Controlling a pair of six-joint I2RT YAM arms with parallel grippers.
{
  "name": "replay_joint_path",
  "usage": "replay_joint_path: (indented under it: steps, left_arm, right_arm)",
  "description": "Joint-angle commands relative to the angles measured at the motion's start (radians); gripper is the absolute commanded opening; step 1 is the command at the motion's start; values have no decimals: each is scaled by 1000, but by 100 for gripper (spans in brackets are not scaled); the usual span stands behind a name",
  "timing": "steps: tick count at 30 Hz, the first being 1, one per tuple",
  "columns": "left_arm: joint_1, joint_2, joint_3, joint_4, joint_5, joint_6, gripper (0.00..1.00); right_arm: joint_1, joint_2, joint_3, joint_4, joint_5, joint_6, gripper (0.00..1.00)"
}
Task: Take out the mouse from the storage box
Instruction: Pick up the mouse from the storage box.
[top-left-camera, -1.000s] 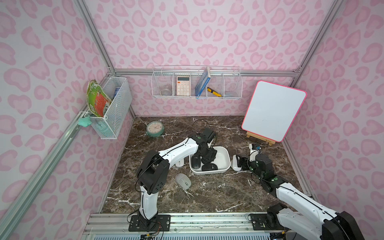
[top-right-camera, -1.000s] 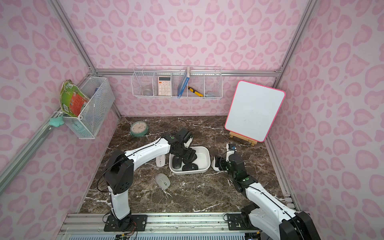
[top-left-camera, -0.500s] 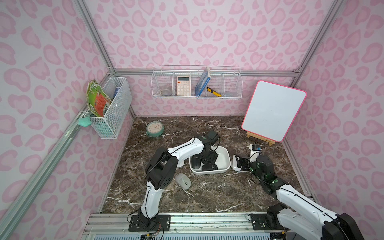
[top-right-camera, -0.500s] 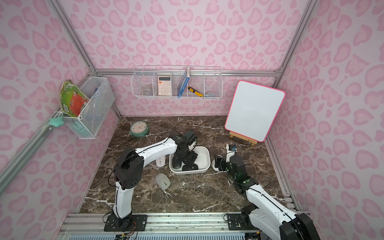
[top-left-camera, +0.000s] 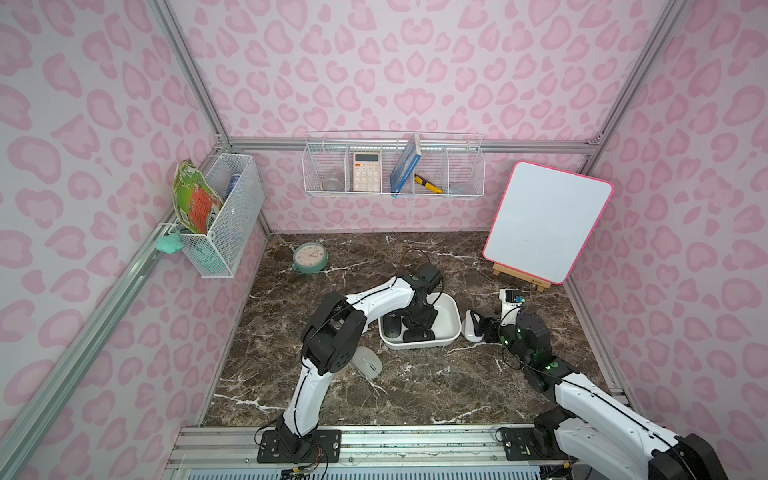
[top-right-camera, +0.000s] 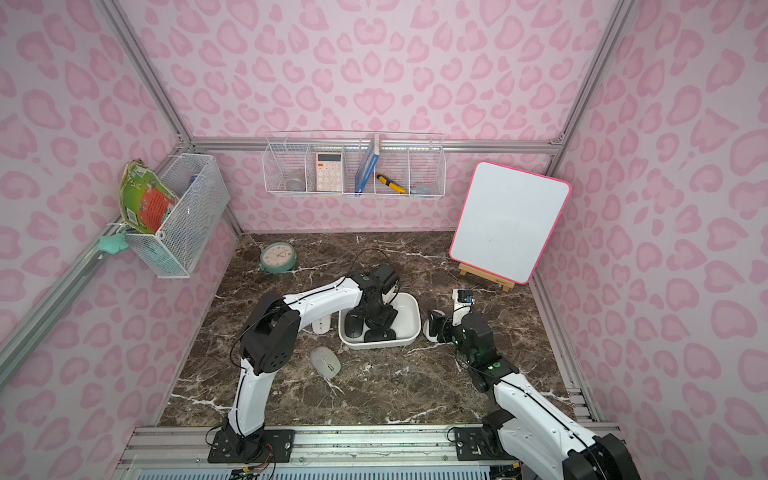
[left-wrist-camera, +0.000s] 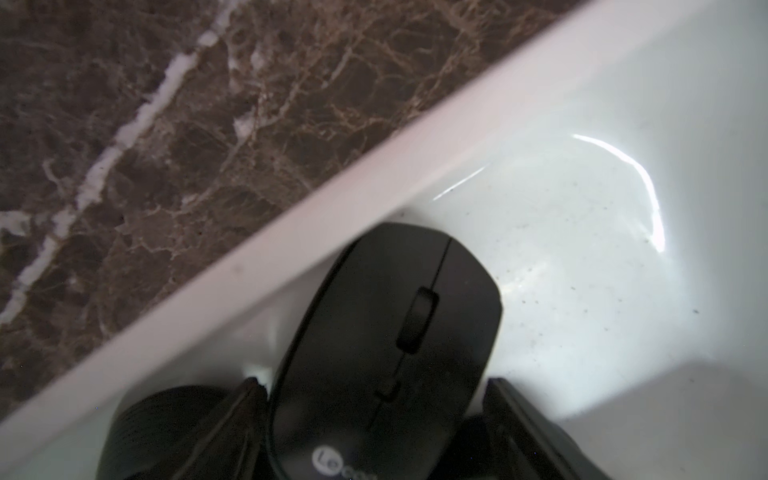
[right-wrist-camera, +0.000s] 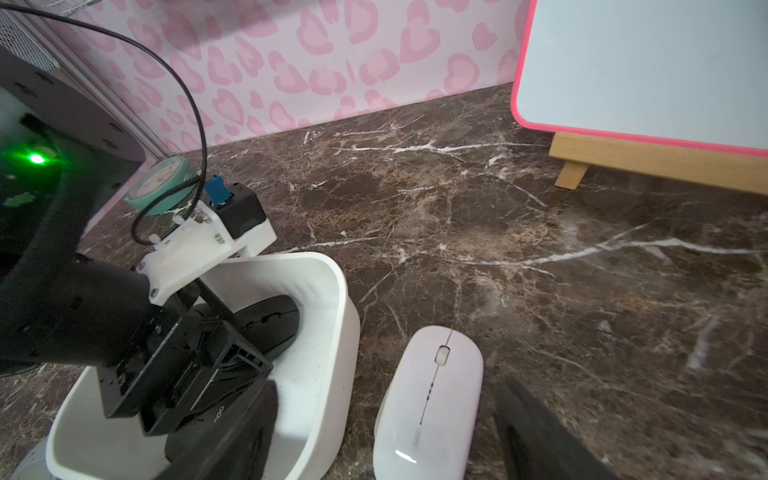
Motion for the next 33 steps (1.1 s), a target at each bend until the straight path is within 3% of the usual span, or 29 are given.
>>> replay_joint_path:
  steps: [1,12,33]
  left_arm:
    - [-4,17,13,-17,17,-14,79]
    - [-15,13,15,-9,9,-37,59]
    - [-43,-158,-55,0,-23,-66,54]
  right_arm:
    - [0,-6,-3,40,-1,-2,84]
    - [0,-21,-8,38,0,1,84]
    - [0,-40,-8,23,18,3,84]
